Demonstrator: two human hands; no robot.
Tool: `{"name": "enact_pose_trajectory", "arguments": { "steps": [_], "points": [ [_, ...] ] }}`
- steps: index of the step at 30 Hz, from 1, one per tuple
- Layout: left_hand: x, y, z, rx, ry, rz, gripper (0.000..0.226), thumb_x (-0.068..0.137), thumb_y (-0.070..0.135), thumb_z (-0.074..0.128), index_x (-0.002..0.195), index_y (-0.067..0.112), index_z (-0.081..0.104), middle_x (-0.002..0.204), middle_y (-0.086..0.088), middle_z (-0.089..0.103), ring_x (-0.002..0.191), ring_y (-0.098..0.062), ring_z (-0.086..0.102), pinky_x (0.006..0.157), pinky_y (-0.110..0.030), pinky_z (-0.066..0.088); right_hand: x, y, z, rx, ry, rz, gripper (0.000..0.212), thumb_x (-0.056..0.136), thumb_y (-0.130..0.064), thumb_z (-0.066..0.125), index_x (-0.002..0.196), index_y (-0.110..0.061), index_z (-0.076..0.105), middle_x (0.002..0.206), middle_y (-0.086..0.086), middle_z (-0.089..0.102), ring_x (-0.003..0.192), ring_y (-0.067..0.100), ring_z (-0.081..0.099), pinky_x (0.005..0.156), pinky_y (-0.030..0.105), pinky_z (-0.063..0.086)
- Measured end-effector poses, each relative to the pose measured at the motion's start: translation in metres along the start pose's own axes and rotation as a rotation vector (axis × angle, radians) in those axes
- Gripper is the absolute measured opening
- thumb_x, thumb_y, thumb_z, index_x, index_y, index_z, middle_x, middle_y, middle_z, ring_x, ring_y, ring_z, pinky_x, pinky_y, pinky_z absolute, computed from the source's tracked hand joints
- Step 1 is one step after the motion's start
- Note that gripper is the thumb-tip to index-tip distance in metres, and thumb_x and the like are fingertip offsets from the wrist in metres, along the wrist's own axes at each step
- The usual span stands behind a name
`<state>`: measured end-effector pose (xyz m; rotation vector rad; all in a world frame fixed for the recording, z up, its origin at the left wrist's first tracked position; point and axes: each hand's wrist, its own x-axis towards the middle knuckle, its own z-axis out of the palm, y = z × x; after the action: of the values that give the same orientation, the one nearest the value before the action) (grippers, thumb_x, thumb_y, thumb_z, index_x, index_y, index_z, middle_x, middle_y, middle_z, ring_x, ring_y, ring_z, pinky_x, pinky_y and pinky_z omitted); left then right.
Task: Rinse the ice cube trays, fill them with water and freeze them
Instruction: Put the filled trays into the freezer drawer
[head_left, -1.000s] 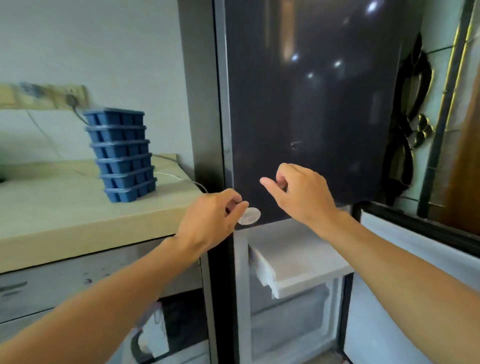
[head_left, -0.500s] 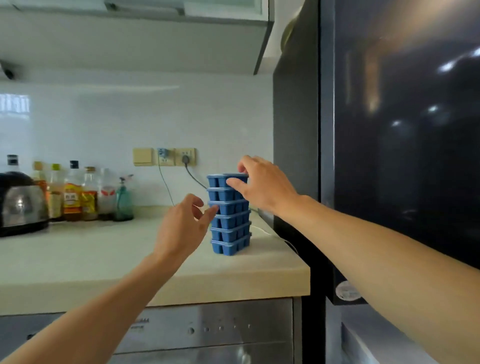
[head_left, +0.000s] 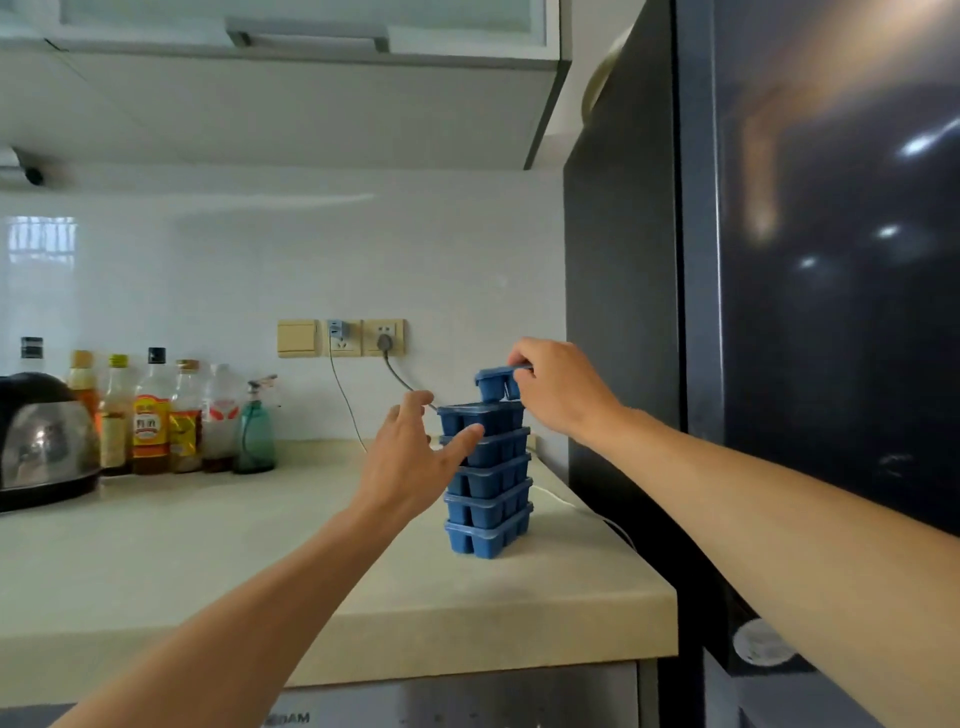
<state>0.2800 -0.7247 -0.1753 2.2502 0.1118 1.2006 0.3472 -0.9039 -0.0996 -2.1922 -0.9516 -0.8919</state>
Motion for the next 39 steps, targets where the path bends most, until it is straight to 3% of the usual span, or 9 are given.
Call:
{"name": "enact_pose_trajectory", "arguments": {
  "steps": [4,8,13,16,24,29,31,35,39],
  "points": [
    [0.007,0.010,0.016,0.000,-0.027,0.035,0.075,0.085,0.065,0.065,0.146,0.028,0.041,0.145,-0.005,0.048,0.117,-0.023,0.058,0.091,-0.033,0.048,-0.014,0.021,-0.005,0.076,0.017,0.056,0.006,0.093,-0.014,0.058,0.099,-0.014,0.057,0.099,0.000,0.061,0.094,0.022,0.059,0.078,0.036,0.052],
    [0.010,0.019,0.025,0.017,-0.004,0.040,0.054,0.091,0.051,0.066,0.137,0.024,0.055,0.138,-0.003,0.054,0.104,-0.015,0.053,0.085,-0.026,0.039,-0.019,0.019,0.005,0.073,0.118,0.076,0.034,0.086,-0.042,0.073,0.086,-0.019,0.047,0.087,-0.003,0.052,0.074,0.014,0.047,0.061,0.028,0.037],
    [0.014,0.025,0.023,-0.044,0.072,0.038,0.035,0.090,0.033,0.073,0.119,0.014,0.069,0.117,-0.004,0.065,0.093,-0.013,0.054,0.079,-0.023,0.040,-0.033,0.023,0.000,0.117,0.228,0.089,0.030,0.087,-0.036,0.071,0.087,-0.017,0.048,0.086,-0.002,0.054,0.073,0.016,0.050,0.059,0.028,0.041],
    [0.007,0.031,0.022,-0.054,0.128,0.098,0.026,0.089,0.029,0.076,0.110,0.014,0.071,0.104,0.003,0.062,0.089,-0.013,0.057,0.069,-0.013,0.035,-0.053,0.034,-0.013,0.111,0.286,0.086,0.029,0.087,-0.034,0.072,0.089,-0.018,0.047,0.085,-0.005,0.054,0.074,0.014,0.053,0.058,0.027,0.045],
    [-0.053,0.083,0.032,-0.176,0.181,0.333,0.026,0.087,0.027,0.079,0.108,0.015,0.070,0.108,0.007,0.060,0.085,-0.007,0.055,0.071,-0.005,0.040,-0.142,0.060,-0.068,0.125,0.417,0.009,0.032,0.084,-0.031,0.079,0.093,-0.021,0.050,0.094,-0.007,0.058,0.085,0.005,0.060,0.060,0.014,0.050],
    [-0.108,0.120,0.064,-0.202,0.132,0.445,0.029,0.085,0.033,0.079,0.107,0.016,0.070,0.110,0.006,0.060,0.094,-0.011,0.058,0.082,-0.023,0.050,-0.214,0.089,-0.105,0.084,0.469,0.066,0.031,0.079,-0.037,0.075,0.094,-0.023,0.051,0.098,-0.010,0.061,0.090,0.007,0.062,0.069,0.028,0.055],
    [-0.133,0.133,0.080,-0.210,0.071,0.478,0.032,0.085,0.039,0.075,0.108,0.018,0.069,0.112,0.008,0.059,0.097,-0.012,0.058,0.085,-0.023,0.046,-0.245,0.106,-0.120,0.042,0.455,0.125,0.032,0.075,-0.045,0.070,0.094,-0.026,0.051,0.098,-0.013,0.061,0.089,0.008,0.062,0.071,0.033,0.056],
    [-0.179,0.155,0.116,-0.259,-0.067,0.515,0.033,0.084,0.040,0.078,0.108,0.019,0.069,0.111,0.008,0.059,0.092,-0.013,0.060,0.080,-0.037,0.055,-0.304,0.142,-0.143,-0.048,0.406,0.249,0.033,0.072,-0.052,0.065,0.091,-0.031,0.049,0.097,-0.016,0.061,0.089,0.005,0.062,0.069,0.028,0.055],
    [-0.217,0.175,0.156,-0.267,-0.233,0.557,0.034,0.085,0.043,0.078,0.110,0.022,0.070,0.111,0.011,0.057,0.088,-0.010,0.060,0.080,-0.036,0.056,-0.349,0.180,-0.158,-0.125,0.344,0.373,0.032,0.073,-0.047,0.071,0.088,-0.031,0.047,0.093,-0.015,0.061,0.086,0.003,0.060,0.069,0.025,0.050]
  ]
}}
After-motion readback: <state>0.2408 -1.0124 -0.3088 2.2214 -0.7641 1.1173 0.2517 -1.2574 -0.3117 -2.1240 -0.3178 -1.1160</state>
